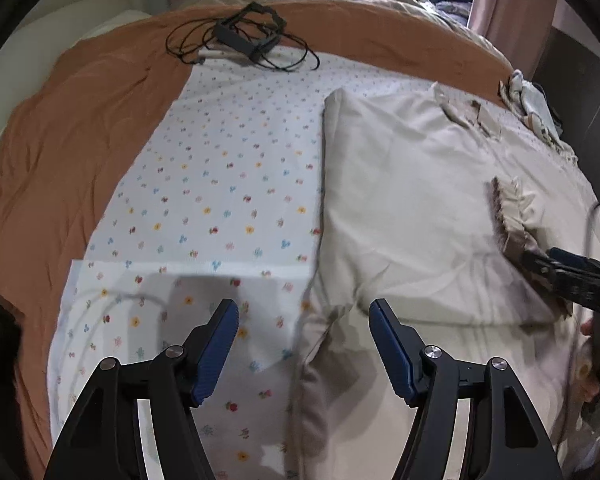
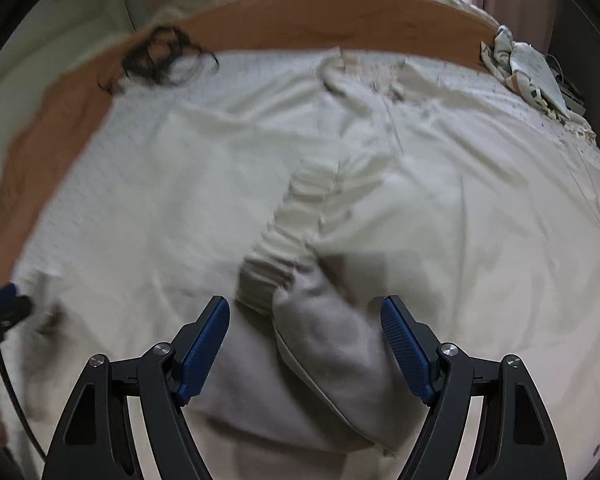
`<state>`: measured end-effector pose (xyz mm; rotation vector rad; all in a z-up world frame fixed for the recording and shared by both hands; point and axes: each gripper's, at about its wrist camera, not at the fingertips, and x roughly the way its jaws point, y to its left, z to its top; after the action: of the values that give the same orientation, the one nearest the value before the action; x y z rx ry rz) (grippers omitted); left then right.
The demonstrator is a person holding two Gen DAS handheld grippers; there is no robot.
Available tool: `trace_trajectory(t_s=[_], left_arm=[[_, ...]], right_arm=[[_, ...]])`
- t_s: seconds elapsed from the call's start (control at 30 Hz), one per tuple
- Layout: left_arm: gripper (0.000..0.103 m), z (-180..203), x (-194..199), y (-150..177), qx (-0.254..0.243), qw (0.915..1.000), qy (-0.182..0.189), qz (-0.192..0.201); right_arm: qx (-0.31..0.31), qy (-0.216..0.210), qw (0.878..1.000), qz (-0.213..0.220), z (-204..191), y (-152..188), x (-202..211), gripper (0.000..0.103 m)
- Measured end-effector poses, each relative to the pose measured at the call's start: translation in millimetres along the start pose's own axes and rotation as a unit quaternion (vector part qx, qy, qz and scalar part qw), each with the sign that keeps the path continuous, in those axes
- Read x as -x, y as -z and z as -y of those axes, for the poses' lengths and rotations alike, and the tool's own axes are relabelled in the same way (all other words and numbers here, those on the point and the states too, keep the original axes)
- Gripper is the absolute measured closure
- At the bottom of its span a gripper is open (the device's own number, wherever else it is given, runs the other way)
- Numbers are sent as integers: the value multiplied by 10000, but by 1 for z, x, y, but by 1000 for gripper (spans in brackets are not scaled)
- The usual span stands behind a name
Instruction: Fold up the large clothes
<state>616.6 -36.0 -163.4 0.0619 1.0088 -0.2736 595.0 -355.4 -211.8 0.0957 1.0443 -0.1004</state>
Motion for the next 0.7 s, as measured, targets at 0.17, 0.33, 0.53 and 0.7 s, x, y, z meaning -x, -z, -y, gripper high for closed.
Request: trace_trajectory(t_s=[0.17,0.33,0.53,0.7], left_arm=[[34,-7,-3,7,-74,9999,-21,-109],[34,1,1,10,-271,9994,-75,-216],[34,17,-3,7,-468,9983,-192,-304],[34,23,-16,3,-448,9977,-294,-421]], right_arm=[[366,288,9988,-133,-14,13,-17,25],[345,376,9987,-20,-3,17,-10,70],[-144,-241,9992,283,25,10,17,94],[-891,-711,9881,1032,68,2,69,94]])
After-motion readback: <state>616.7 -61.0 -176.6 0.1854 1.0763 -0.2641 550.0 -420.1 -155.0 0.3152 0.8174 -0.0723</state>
